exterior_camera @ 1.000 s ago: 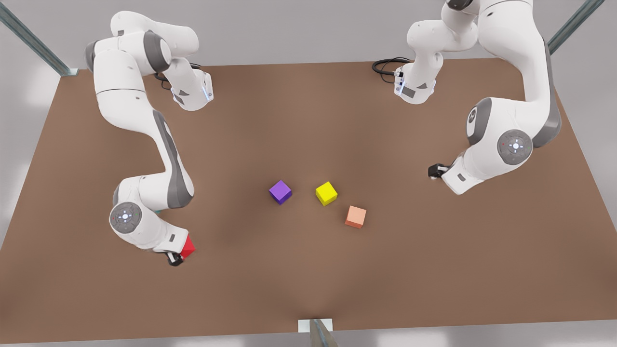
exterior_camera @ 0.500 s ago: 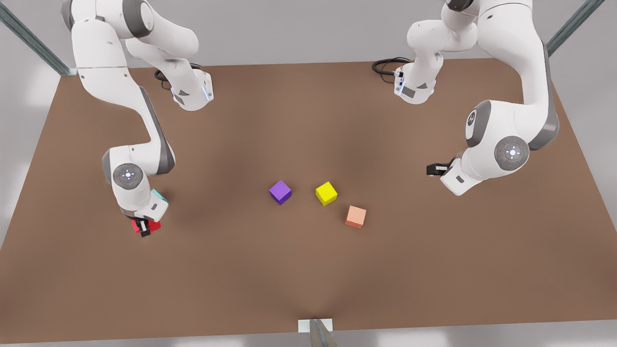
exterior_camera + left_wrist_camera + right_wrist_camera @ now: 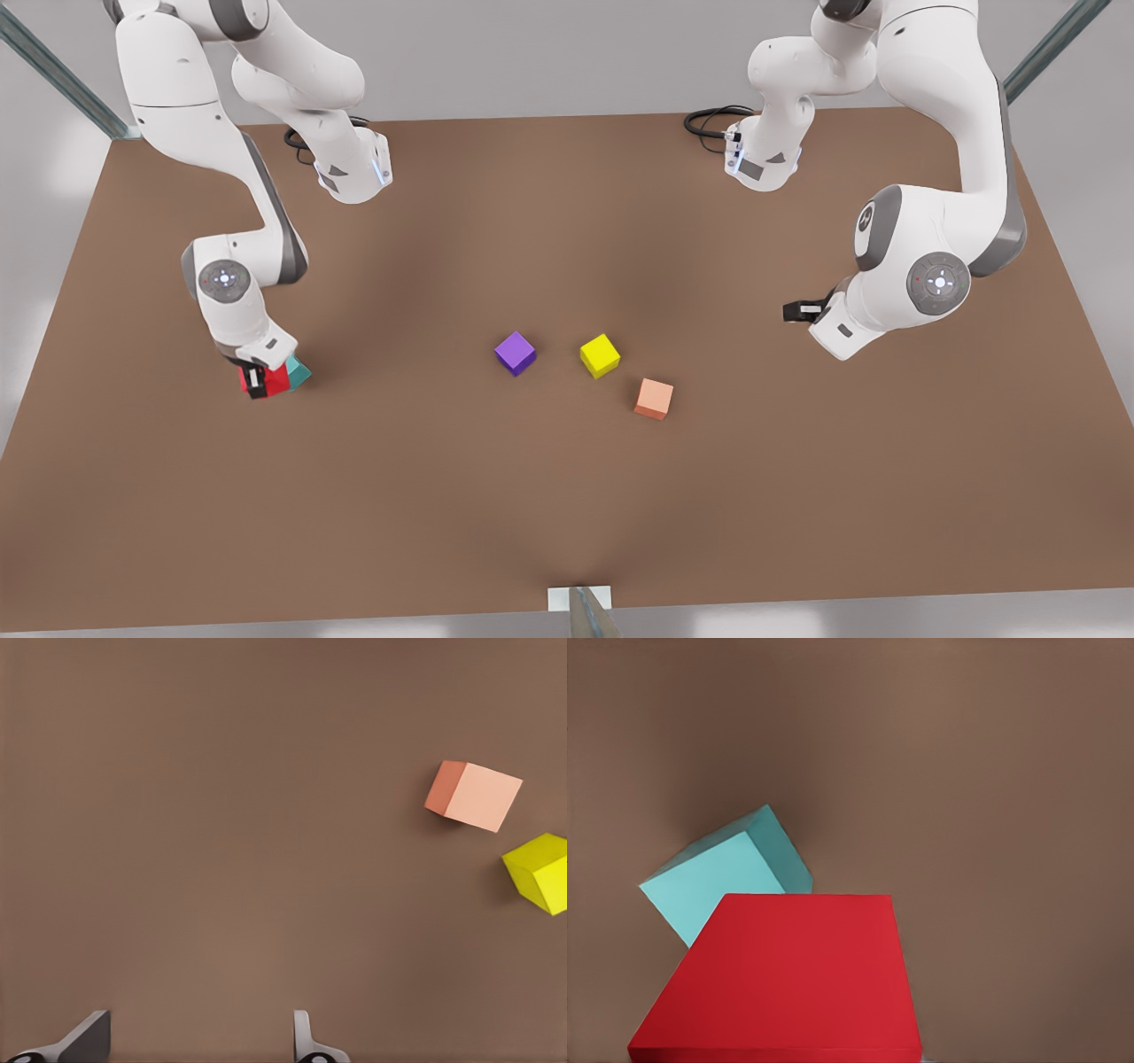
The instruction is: Pick up red wooden cube and pass to hand red wooden cube and place in blue wooden cube
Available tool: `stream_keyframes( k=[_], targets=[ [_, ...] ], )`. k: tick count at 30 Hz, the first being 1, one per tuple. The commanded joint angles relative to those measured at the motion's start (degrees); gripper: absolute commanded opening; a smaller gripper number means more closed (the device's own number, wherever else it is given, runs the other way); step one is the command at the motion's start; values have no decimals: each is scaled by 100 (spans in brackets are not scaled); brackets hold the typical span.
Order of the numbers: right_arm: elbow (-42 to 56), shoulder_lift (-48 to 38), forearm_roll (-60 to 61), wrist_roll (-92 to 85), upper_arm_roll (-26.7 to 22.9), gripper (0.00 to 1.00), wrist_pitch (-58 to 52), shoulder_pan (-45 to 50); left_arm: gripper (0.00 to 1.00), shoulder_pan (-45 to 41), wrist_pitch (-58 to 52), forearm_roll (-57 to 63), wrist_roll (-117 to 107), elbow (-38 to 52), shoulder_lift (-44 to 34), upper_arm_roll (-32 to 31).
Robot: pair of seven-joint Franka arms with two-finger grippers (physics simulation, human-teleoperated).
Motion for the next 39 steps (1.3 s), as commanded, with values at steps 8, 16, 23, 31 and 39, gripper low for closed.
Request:
stream_keyframes(
  k=[8, 16, 23, 31, 39],
  targets=[
    [-226, -4, -28, 529, -1, 67, 324, -159, 100, 18, -30, 12, -155, 2, 25, -2],
    [-287, 23, -28, 529, -1, 100, 377, -212, 100, 27, -39, 12, -155, 2, 69, 7],
    [-279, 32, -28, 450, 8, 100, 377, -203, 100, 27, -21, 21, -155, 2, 104, 7],
    [-498, -513, -19, 300, 26, 100, 26, -256, 100, 27, -12, 21, -164, 11, 139, 7],
    [3614, 901, 3576, 4480, 70, 100, -4571, 254, 100, 27, -4, 39, -155, 11, 139, 7]
  ],
)
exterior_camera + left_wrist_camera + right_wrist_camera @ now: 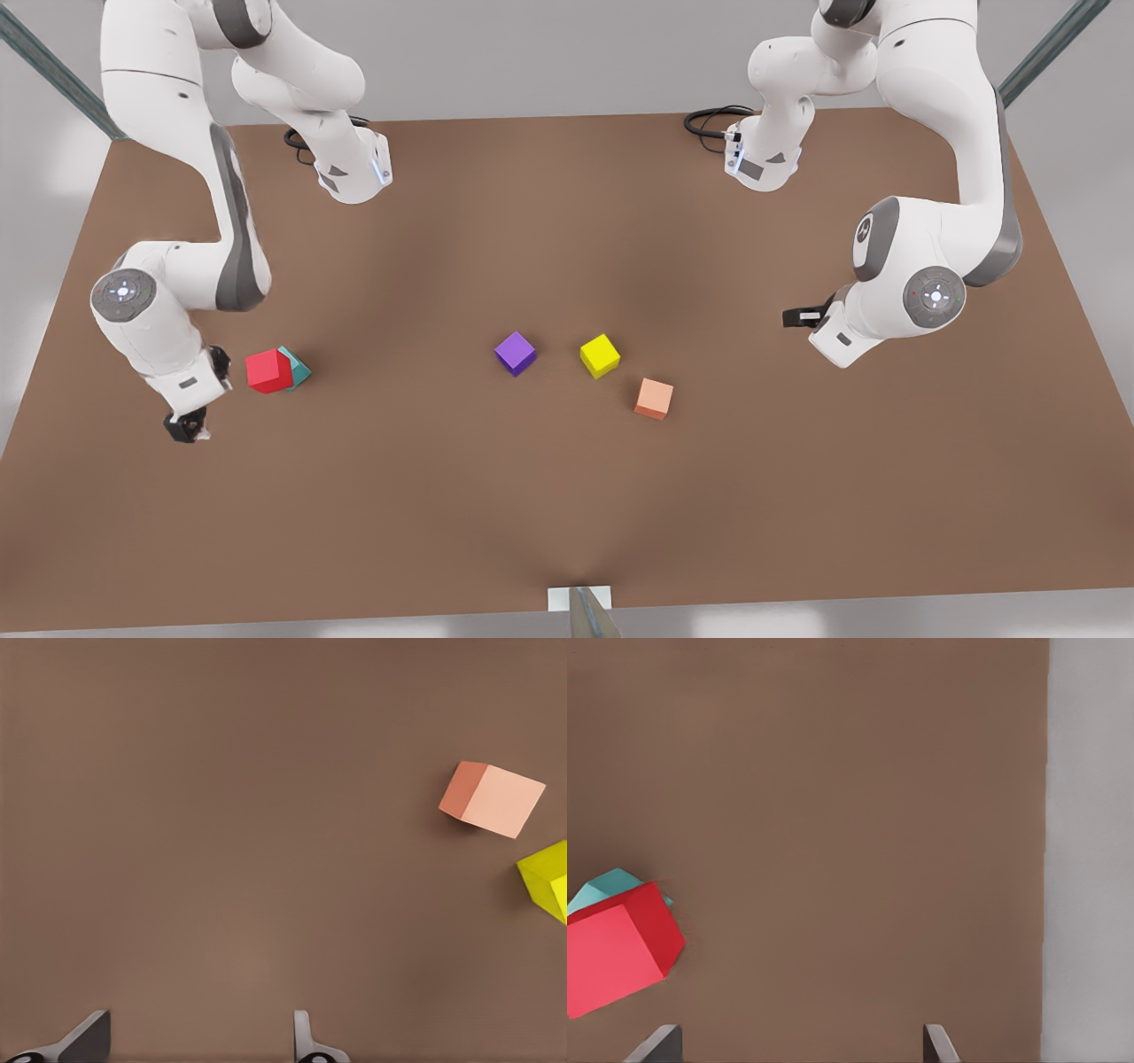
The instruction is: Pick up red wooden cube and pass to hand red wooden cube and place in blue wooden cube
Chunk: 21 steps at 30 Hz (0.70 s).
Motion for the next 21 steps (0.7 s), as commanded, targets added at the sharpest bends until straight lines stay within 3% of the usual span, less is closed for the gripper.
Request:
stream_keyframes(
  k=[1, 2, 5, 14, 21],
  targets=[
    [765, 513, 1089, 5146, 0, 100, -2357, 27, 100, -1, -8, 11, -16, 2, -5, 5],
    [783, 434, 1080, 6437, 0, 100, -2619, 158, 100, -1, -16, 11, -16, 2, -5, -4],
    [984, 250, 1001, 7881, 0, 100, -2901, 449, 100, -1, -16, 11, -16, 2, -5, 5],
    [1266, -1271, 878, 7803, -44, 100, -4360, 405, 100, -1, -43, 11, -7, 2, -14, 5],
    [1161, -1403, 913, 7795, -53, 100, -4440, 387, 100, -1, -43, 11, 1, 2, -14, 5]
  ],
)
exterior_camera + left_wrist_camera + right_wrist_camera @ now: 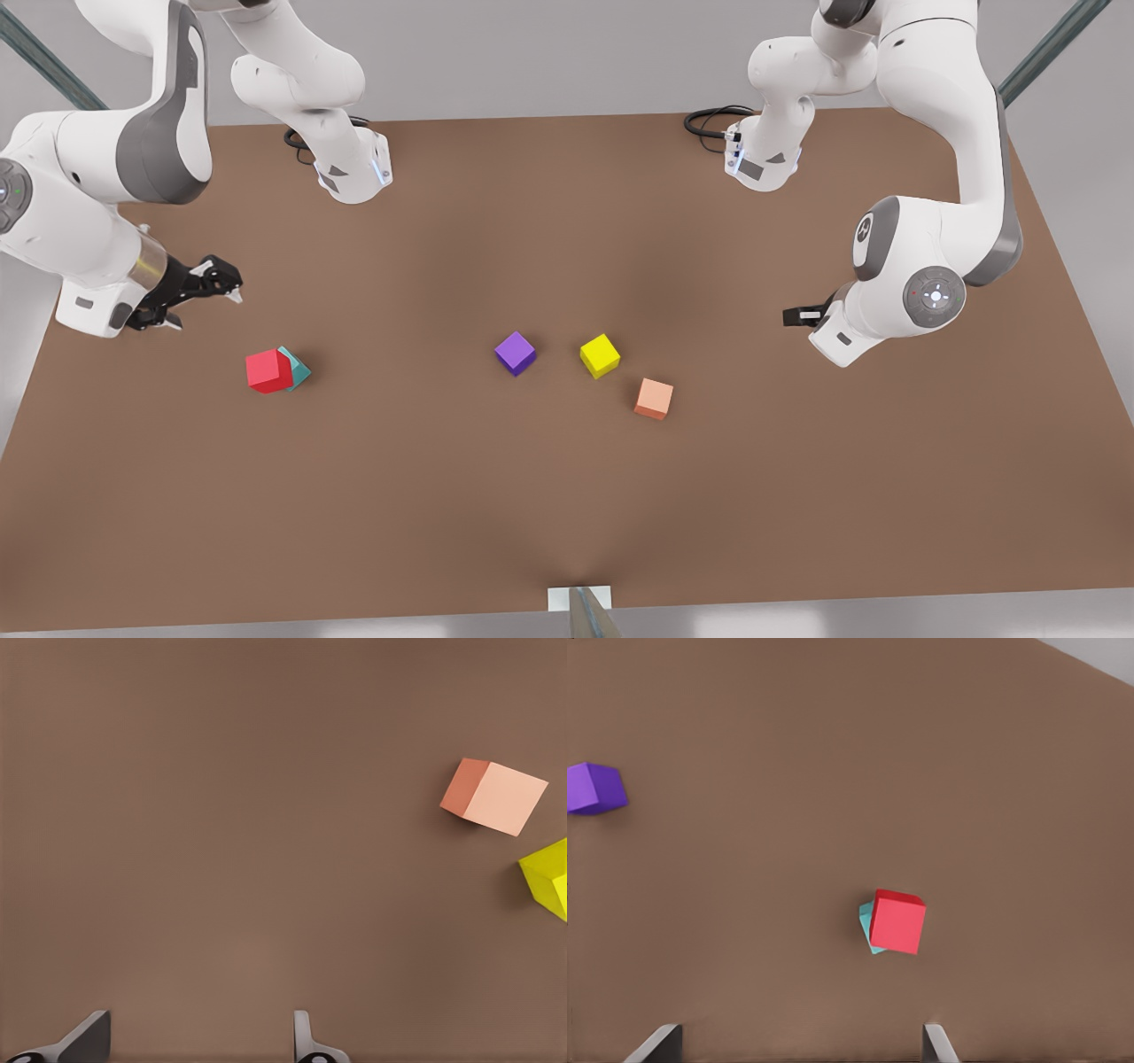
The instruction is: Pick up red wooden cube and pass to hand red wooden cube and place in blue wooden cube
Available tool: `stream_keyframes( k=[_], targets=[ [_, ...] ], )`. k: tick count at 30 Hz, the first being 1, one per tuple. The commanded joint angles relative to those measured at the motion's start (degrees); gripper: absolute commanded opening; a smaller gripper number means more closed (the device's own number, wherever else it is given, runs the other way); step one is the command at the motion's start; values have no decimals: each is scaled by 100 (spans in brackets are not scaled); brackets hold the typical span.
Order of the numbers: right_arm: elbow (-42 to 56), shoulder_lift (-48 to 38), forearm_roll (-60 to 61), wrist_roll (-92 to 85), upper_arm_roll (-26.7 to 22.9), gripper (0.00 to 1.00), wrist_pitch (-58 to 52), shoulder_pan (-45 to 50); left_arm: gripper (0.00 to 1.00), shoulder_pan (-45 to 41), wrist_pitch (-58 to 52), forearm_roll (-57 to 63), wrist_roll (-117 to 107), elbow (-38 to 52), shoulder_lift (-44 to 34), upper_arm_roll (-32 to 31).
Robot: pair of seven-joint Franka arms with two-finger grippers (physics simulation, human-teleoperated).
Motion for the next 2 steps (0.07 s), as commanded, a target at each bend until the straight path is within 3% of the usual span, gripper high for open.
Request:
stream_keyframes(
  k=[1, 2],
  targets=[
    [1, -8, 13, 2486, -1, 100, -308, 7, 100, 1, -6, 4, 5, 2, -6, -8],
    [1, -8, 22, 2477, -1, 100, -299, 7, 100, 1, -6, 4, 5, 2, -6, -8]
  ],
)
